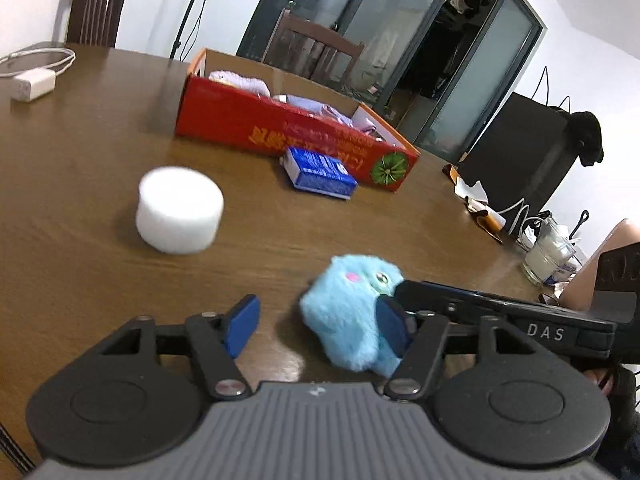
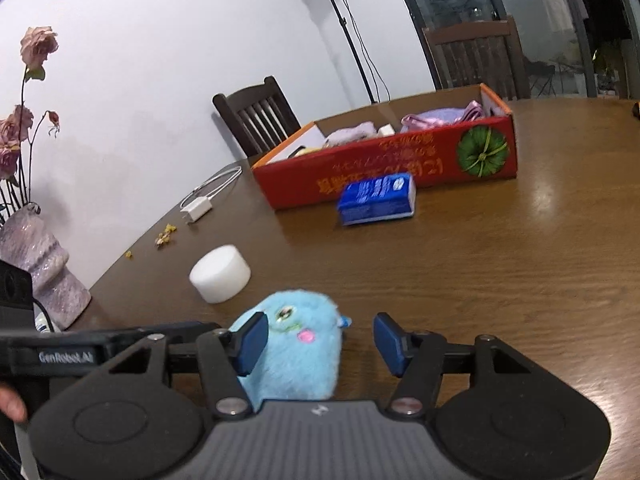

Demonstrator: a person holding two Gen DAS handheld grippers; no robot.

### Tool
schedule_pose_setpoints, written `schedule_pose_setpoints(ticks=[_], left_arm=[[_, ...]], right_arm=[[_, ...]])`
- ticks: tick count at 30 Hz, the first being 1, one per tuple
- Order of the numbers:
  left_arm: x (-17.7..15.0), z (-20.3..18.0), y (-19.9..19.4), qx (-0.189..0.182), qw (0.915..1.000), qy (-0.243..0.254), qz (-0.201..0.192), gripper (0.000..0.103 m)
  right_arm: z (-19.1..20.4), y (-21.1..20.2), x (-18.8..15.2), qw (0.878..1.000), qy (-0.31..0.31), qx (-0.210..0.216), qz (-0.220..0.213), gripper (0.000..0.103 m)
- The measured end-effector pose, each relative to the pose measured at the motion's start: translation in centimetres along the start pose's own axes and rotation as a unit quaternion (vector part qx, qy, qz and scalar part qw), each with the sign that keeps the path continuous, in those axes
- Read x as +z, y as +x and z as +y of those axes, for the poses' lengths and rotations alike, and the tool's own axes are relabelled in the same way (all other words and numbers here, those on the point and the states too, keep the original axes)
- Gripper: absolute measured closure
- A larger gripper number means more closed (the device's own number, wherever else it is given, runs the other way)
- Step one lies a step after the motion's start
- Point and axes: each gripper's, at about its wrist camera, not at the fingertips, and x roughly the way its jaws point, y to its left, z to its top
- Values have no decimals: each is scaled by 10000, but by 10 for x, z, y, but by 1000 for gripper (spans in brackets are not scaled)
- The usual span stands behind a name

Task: Organize soft objects
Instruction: 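Carry the blue fluffy plush into the box with the right tool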

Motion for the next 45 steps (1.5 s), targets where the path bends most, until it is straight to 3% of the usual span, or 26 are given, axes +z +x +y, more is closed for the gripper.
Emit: schedule_pose_setpoints(ticks=[7, 15, 19, 24, 28, 33, 37, 40, 41, 45], left_arm=[[-6, 1, 11, -341, 9991, -196, 161, 65], [3, -2, 23, -417, 9986, -315, 81, 71], [47, -9, 21, -539, 9976, 94, -421, 71], [137, -14, 50, -671, 9937, 370, -813, 71], [197, -3, 99, -668, 9959, 205, -570, 71], [232, 13, 171, -329, 9993, 117, 118, 71], [224, 22, 205, 52, 9976, 366, 583, 72], [217, 28, 211, -33, 9970, 386, 675, 76], [216, 27, 211, 1, 9968, 424, 676, 76], [219, 23, 218, 41, 9951, 465, 875, 75]], right_arm=[[1, 8, -7, 9998, 177, 119, 20, 64], [-5, 17, -2, 9988, 358, 298, 161, 68], [-7, 13, 27, 9982, 397, 445, -65, 69], [-13, 25, 107, 9963, 12, 496, -697, 69], [-38, 64, 171, 9963, 149, 391, -753, 69], [-76, 127, 213, 9983, 499, 112, -263, 69], [-90, 171, 206, 9975, 531, -294, 371, 71], [-93, 182, 194, 9965, 390, -444, 598, 87], [-92, 184, 193, 9963, 314, -487, 639, 87], [-96, 184, 198, 9937, 593, -211, 931, 87]])
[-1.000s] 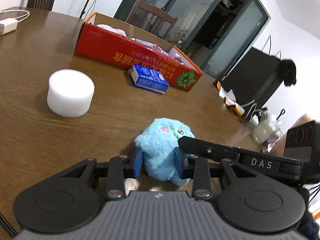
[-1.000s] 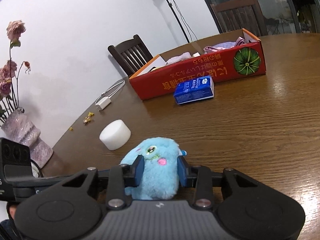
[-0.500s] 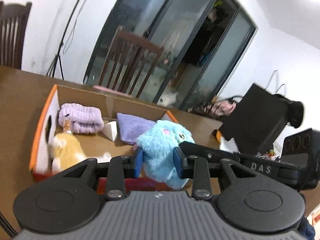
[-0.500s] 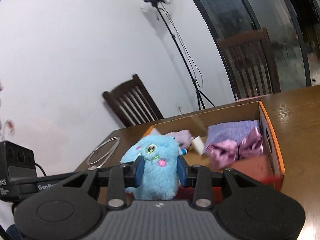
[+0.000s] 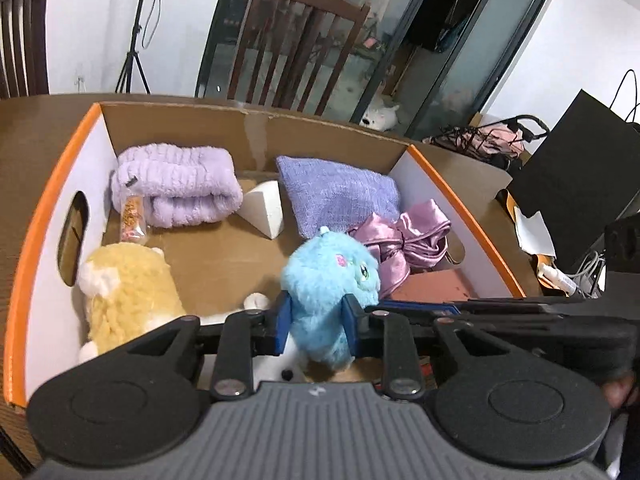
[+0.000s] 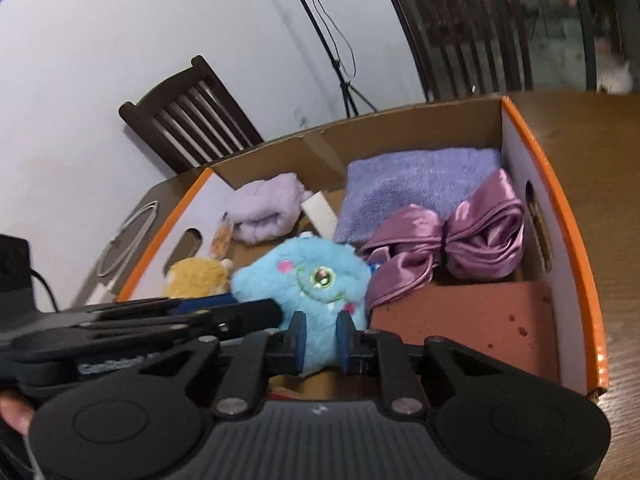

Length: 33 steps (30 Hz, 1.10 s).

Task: Organize soft objects
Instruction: 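Carry the blue fluffy plush into the box with the right tool, then open the right tool over the box and withdraw both tools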

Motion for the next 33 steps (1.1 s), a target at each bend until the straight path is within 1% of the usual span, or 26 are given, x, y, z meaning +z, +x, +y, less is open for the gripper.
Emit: schedule_pose_setpoints(ticks=[1, 2, 3, 4, 6, 7, 8, 12, 14, 18, 20, 22, 24, 26, 27, 29, 30, 31, 32, 33], left_arm=[[1, -2, 4, 16, 10000, 69, 68, 75], [2, -5, 8, 68, 9997, 203, 118, 72], [2, -7, 9, 91, 9994, 300, 122, 71], [3, -7, 6, 100, 9994, 284, 149, 71], [4, -7, -9, 35, 9997, 222, 121, 64], [4, -9, -20, 1, 9997, 240, 27, 56], [4, -12, -33, 15, 9995, 286, -102, 54], [4, -25, -99, 207, 9958, 541, -713, 54], [2, -31, -136, 320, 9920, 638, -1038, 54], [-8, -45, -199, 421, 9829, 798, -1605, 53], [-14, -51, -220, 519, 9788, 871, -1780, 51], [-24, -58, -230, 712, 9750, 991, -1859, 51], [-31, -62, -235, 839, 9747, 953, -1837, 51], [-40, -64, -240, 897, 9737, 943, -1872, 50], [-46, -67, -244, 992, 9713, 954, -1941, 48], [-64, -72, -248, 1213, 9655, 958, -2093, 37], [-74, -75, -248, 1259, 9640, 951, -2139, 35], [-86, -75, -248, 1228, 9646, 951, -2133, 34], [-98, -75, -248, 1133, 9669, 925, -2091, 34], [-112, -73, -245, 1004, 9712, 823, -1999, 34]], right_arm=[[3, -3, 0, 10000, -28, 56, 38, 87], [5, -7, 0, 9999, -63, 105, 41, 85], [9, -12, -2, 9999, -115, 104, -1, 85], [12, -16, -2, 9998, -155, 43, -72, 83], [19, -28, -3, 9991, -289, -87, -296, 74], [21, -36, -4, 9989, -317, -111, -335, 70], [23, -44, -4, 9986, -353, -106, -388, 69], [32, -82, -2, 9959, -554, -189, -688, 68], [41, -104, -2, 9934, -672, -238, -903, 64], [64, -154, -5, 9852, -949, -198, -1413, 57], [76, -173, -7, 9812, -1059, -171, -1606, 51], [85, -188, -10, 9783, -1128, -9, -1736, 48], [93, -197, -13, 9773, -1185, 140, -1748, 48], [101, -204, -17, 9752, -1259, 129, -1818, 48], [104, -206, -19, 9738, -1304, 136, -1856, 48], [109, -212, -28, 9706, -1402, 142, -1950, 43], [110, -212, -33, 9689, -1449, 115, -2001, 41], [110, -213, -41, 9664, -1507, 71, -2082, 37], [108, -214, -50, 9656, -1503, 60, -2121, 33], [106, -214, -59, 9670, -1458, 109, -2088, 31]])
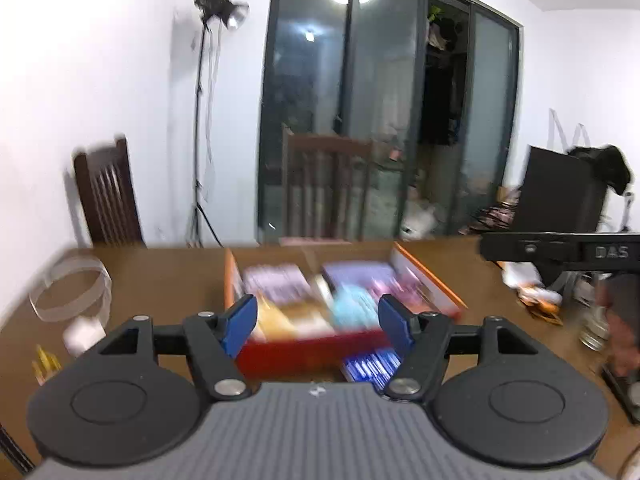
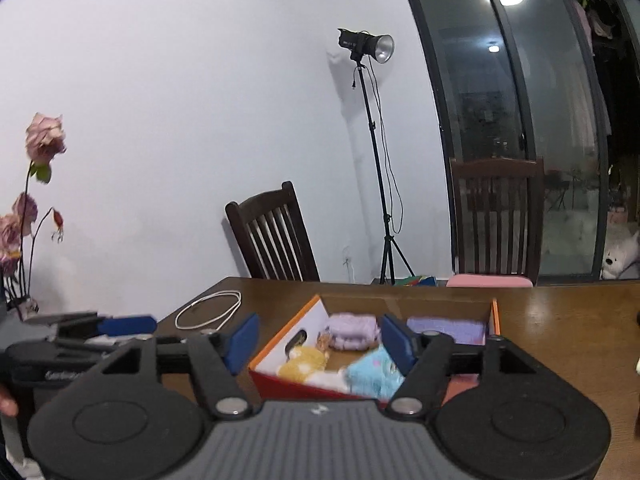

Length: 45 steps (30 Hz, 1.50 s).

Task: Organize soft objects
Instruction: 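Open the right tool over the box and withdraw both tools, then grasp the small blue carton with both tools together, then carry the blue carton into the box and open both tools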

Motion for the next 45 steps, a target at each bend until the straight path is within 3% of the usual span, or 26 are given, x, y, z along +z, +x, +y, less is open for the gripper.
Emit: schedule_pose_setpoints(ticks=[4, 7, 9, 13, 19, 24, 28, 30, 32, 35, 45], left_arm=[[-55, -10, -13, -128, 9994, -251, 184, 34], [-92, -15, -28, 41, 9990, -371, 234, 34], [-108, -9, -36, -60, 9974, -622, 346, 34], [-114, -1, -31, -134, 9965, -638, 525, 36], [-100, -11, 12, -475, 9950, -641, 609, 47], [-81, -5, 99, -693, 9856, -1126, 1053, 59], [-78, -2, 155, -101, 9843, -1444, 1015, 58], [-84, 0, 174, -99, 9800, -1615, 1158, 59], [-92, 3, 181, -285, 9762, -1788, 1190, 65], [-93, 2, 178, -430, 9783, -1697, 1108, 77], [-96, 14, 184, -748, 9661, -2122, 1263, 77]], right_arm=[[-8, -5, -55, 9969, 500, 473, 372, 31], [-5, -16, -102, 9962, 608, 342, 516, 31], [-2, -30, -126, 9965, 585, 276, 523, 31], [-5, -44, -156, 9944, 858, 169, 601, 31], [-14, -23, -153, 9950, 810, 6, 577, 33], [-49, 41, -138, 9905, 1191, -80, 679, 44], [-68, 94, -128, 9869, 1425, -235, 712, 47], [-78, 115, -129, 9847, 1553, -336, 721, 56], [-85, 126, -135, 9822, 1686, -317, 768, 66], [-89, 130, -147, 9785, 1826, -269, 920, 71], [-86, 131, -148, 9816, 1686, -112, 886, 78]])
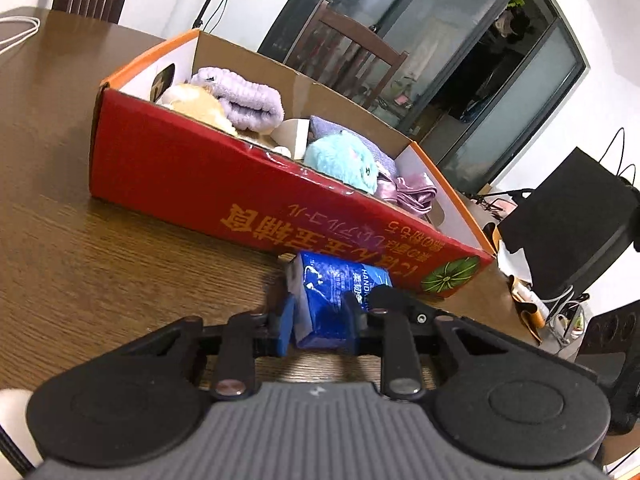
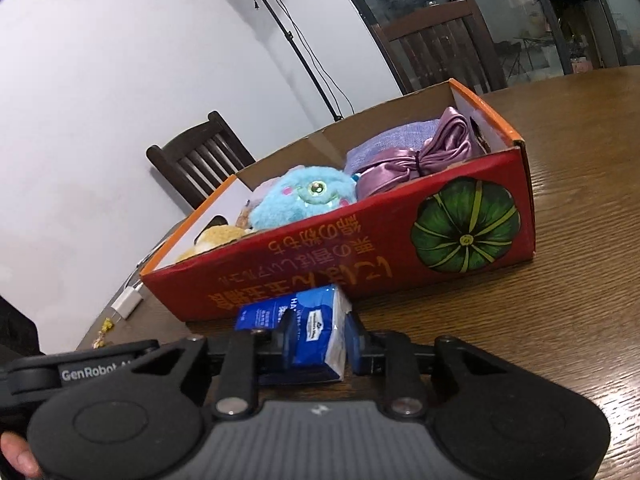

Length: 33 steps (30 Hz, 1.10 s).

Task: Organize soft objects
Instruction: 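Carry the blue carton into the box and open both tools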

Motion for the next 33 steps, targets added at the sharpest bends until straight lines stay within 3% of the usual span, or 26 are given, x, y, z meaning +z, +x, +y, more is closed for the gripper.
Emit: schedule_pose_setpoints(ticks=[8, 12, 18, 21, 27, 30, 33], left_arm=[[-3, -4, 0, -16, 9999, 156, -62, 78], [-7, -3, -9, -113, 9998, -156, 91, 78], [-54, -32, -82, -462, 9987, 109, -159, 77], [-58, -44, -109, -566, 9973, 250, -385, 78], [1, -51, -118, -721, 9931, 424, -826, 77], [49, -47, -99, -565, 9935, 514, -839, 77], [100, -29, -62, -361, 9968, 360, -609, 77]], right_arm=[[8, -2, -1, 9997, -204, -106, -53, 79], [8, -9, -2, 9999, -150, -79, 1, 79], [33, -89, -38, 9987, -253, 0, -452, 79], [47, -122, -50, 9971, -293, 64, -704, 79], [74, -134, -8, 9909, -753, 191, -1098, 79], [83, -106, 30, 9894, -952, 189, -1082, 79], [84, -57, 74, 9925, -834, 182, -873, 79]])
